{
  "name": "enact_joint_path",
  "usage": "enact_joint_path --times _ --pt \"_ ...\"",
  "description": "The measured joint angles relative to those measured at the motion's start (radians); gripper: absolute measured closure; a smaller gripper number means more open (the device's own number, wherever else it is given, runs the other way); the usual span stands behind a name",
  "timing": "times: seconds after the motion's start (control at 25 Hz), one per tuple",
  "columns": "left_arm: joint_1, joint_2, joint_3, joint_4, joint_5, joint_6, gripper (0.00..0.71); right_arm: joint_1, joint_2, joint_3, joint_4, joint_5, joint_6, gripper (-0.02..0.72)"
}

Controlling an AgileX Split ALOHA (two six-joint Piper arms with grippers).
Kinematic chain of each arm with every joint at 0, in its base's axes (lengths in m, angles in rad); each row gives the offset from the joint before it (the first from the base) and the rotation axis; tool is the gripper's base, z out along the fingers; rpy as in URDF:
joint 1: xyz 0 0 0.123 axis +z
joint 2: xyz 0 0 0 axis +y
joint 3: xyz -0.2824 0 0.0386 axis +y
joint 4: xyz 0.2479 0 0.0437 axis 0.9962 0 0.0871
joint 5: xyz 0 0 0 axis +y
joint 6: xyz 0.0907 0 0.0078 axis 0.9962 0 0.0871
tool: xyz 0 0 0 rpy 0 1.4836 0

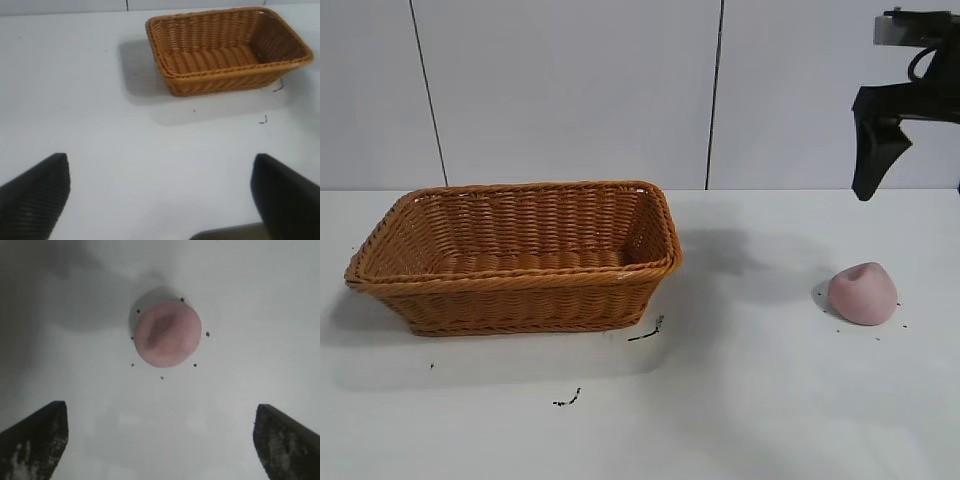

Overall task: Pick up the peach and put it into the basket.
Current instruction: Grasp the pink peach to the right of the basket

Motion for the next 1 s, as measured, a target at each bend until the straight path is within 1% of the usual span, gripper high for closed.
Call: enact_joint_path --times 0.2,0.32,0.72,0.92,1.0 --pt "0.0 0.0 0.0 0.0 0.0 0.0 0.016 0.0 0.079 0.0 0.0 -0.055 0.0 0.008" --pt "0.0 0.0 0.0 0.0 0.0 0.0 0.016 0.0 0.105 0.0 0.003 -0.074 0.0 0.008" --pt "0.0 0.0 0.0 0.0 0.0 0.0 0.016 0.0 0.141 0.0 0.007 -0.089 0.0 0.008" --pt "0.0 0.0 0.0 0.0 0.0 0.0 0.016 0.0 0.152 -0.001 0.007 -0.098 0.0 0.051" --pt "0.0 0.0 0.0 0.0 0.0 0.0 0.016 0.0 0.156 -0.001 0.007 -0.102 0.0 0.054"
